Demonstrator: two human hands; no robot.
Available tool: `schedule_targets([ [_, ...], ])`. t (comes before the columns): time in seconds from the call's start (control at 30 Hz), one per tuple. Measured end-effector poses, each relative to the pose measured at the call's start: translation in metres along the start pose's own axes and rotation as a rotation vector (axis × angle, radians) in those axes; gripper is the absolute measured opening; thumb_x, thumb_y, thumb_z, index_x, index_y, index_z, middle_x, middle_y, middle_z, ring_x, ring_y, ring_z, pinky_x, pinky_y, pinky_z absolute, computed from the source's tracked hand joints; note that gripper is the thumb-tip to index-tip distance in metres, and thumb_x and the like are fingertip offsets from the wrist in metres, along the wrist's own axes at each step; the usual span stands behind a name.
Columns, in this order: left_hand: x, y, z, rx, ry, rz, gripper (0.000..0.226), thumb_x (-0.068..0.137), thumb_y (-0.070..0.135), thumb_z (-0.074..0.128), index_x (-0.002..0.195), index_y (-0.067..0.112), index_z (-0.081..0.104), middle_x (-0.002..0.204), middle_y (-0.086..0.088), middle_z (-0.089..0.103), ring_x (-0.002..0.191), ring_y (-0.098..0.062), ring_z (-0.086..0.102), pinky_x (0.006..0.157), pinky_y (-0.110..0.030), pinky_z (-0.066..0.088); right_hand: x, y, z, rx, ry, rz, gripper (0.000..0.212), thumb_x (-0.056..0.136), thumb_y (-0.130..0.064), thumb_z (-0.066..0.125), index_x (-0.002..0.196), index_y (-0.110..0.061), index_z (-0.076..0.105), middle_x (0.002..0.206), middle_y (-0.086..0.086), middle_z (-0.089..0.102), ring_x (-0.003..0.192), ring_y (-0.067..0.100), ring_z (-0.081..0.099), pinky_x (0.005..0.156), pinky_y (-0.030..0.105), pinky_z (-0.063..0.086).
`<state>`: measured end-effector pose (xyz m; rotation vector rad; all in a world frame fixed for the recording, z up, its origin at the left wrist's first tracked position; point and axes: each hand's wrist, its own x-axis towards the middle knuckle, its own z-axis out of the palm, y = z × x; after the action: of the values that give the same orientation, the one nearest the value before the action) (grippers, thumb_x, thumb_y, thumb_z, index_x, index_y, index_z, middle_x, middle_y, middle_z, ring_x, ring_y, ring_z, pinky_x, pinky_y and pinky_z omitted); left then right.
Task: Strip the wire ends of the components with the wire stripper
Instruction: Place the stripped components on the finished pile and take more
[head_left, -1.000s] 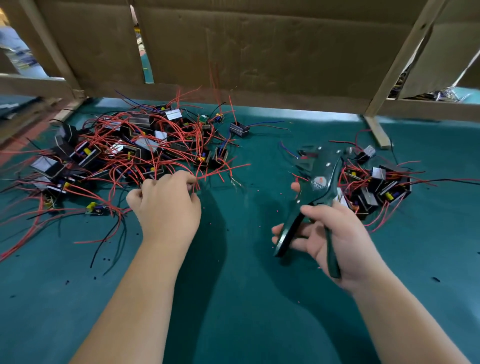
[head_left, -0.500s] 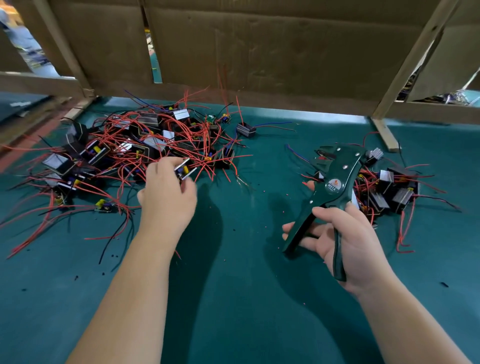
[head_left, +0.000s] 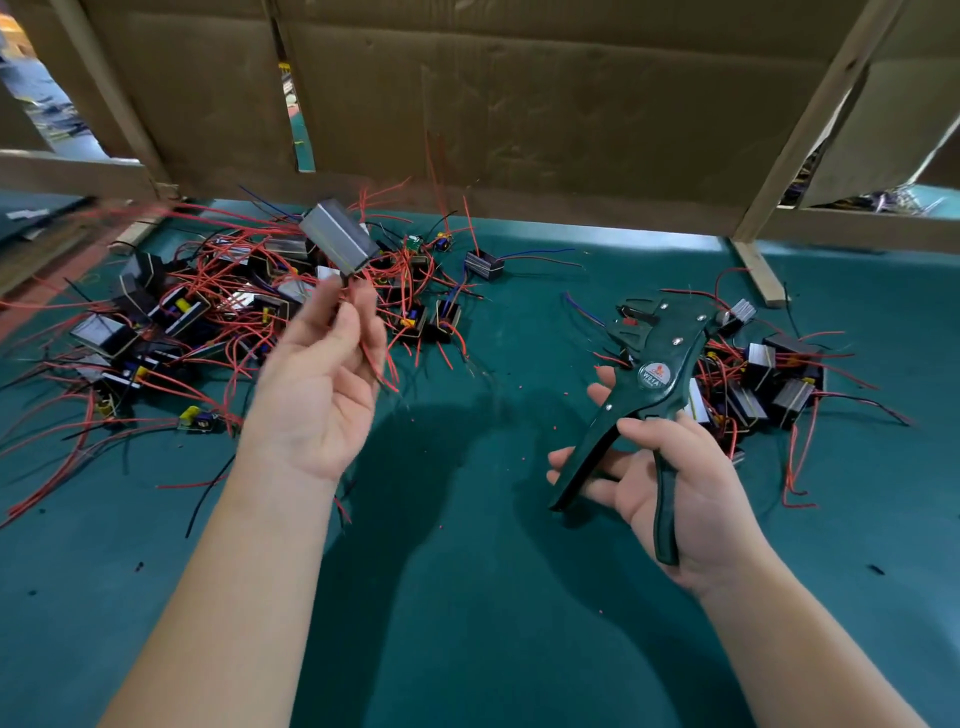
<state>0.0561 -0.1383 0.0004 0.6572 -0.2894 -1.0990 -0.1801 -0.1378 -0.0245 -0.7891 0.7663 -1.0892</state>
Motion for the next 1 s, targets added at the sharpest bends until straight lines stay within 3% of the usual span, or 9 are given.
schedule_targets([
  [0.1,-0.007,-0.009,0.006,-0.084,-0.017,-0.215,0.023,0.085,-0.003,0.05,0.078,0.016,0.06,0.078,-0.005,0.073,0.072,-0.011,0.072,0.055,-0.015,0.054,0.001,0.0,0.001,0.048,-0.013,0.052,0.049,0.072,-0.01,0.053,0.121,-0.007,0.058,0.12,0.01,0.065,0.072,0.044,0.065,0.066,0.054,0.057],
  [0.2,-0.01,-0.019,0.007,-0.017,-0.079,-0.234,0.039,0.093,-0.005,0.042,0.069,0.01,0.069,0.079,-0.008,0.071,0.081,-0.02,0.074,0.064,-0.024,0.059,0.0,-0.001,0.003,0.1,-0.052,0.095,0.052,0.071,-0.012,0.051,0.123,-0.007,0.058,0.125,0.016,0.063,0.071,0.042,0.065,0.066,0.053,0.057],
  [0.3,-0.012,-0.024,0.006,0.112,-0.242,-0.201,0.035,0.094,0.002,0.038,0.098,0.009,0.072,0.09,-0.005,0.072,0.096,-0.02,0.071,0.079,-0.028,0.058,-0.001,-0.001,0.005,0.118,-0.084,0.107,0.056,0.069,-0.009,0.055,0.125,-0.007,0.056,0.123,0.017,0.062,0.07,0.039,0.064,0.066,0.052,0.057],
  [0.43,-0.015,-0.033,0.005,0.299,-0.304,-0.033,0.032,0.096,-0.001,0.042,0.118,0.01,0.062,0.106,-0.004,0.073,0.107,-0.02,0.067,0.082,-0.023,0.054,-0.002,-0.002,0.005,0.143,-0.1,0.103,0.065,0.063,-0.021,0.059,0.127,-0.007,0.054,0.122,0.017,0.062,0.071,0.039,0.065,0.067,0.052,0.057],
  [0.57,-0.019,-0.036,0.005,0.534,-0.252,0.285,0.02,0.084,0.028,0.066,0.101,0.019,0.073,0.098,0.004,0.074,0.083,-0.009,0.069,0.073,-0.018,0.05,-0.002,-0.002,0.004,0.13,-0.098,0.093,0.058,0.07,-0.018,0.052,0.127,-0.007,0.054,0.122,0.018,0.06,0.072,0.039,0.065,0.068,0.052,0.057],
  [0.7,-0.017,-0.027,0.004,0.613,-0.25,0.423,0.015,0.087,0.038,0.062,0.085,0.037,0.076,0.104,0.002,0.071,0.077,-0.003,0.053,0.079,-0.022,0.04,-0.001,-0.002,0.004,0.123,-0.098,0.101,0.065,0.064,-0.017,0.058,0.128,-0.008,0.054,0.12,0.018,0.062,0.072,0.039,0.065,0.068,0.052,0.057],
  [0.8,-0.018,-0.02,0.006,0.517,-0.29,0.333,0.016,0.088,0.026,0.062,0.089,0.029,0.078,0.088,0.005,0.075,0.081,-0.009,0.066,0.08,-0.023,0.049,0.0,-0.002,0.003,0.132,-0.099,0.117,0.06,0.069,-0.016,0.053,0.129,-0.007,0.054,0.119,0.019,0.063,0.072,0.041,0.064,0.068,0.054,0.057],
  [0.9,-0.02,-0.019,0.009,0.462,-0.309,0.216,0.018,0.086,0.018,0.06,0.101,0.018,0.071,0.071,-0.001,0.072,0.068,-0.013,0.069,0.073,-0.022,0.054,0.0,-0.002,0.002,0.119,-0.142,0.125,0.067,0.062,-0.019,0.061,0.128,-0.008,0.054,0.116,0.024,0.064,0.072,0.041,0.064,0.071,0.056,0.056],
  [1.0,-0.022,-0.021,0.011,0.468,-0.297,0.131,0.015,0.08,0.018,0.062,0.094,0.013,0.06,0.07,-0.004,0.072,0.064,-0.017,0.071,0.068,-0.022,0.055,-0.001,-0.002,0.004,0.093,-0.176,0.127,0.073,0.059,-0.023,0.064,0.129,-0.007,0.052,0.108,0.029,0.065,0.074,0.042,0.064,0.071,0.057,0.055],
])
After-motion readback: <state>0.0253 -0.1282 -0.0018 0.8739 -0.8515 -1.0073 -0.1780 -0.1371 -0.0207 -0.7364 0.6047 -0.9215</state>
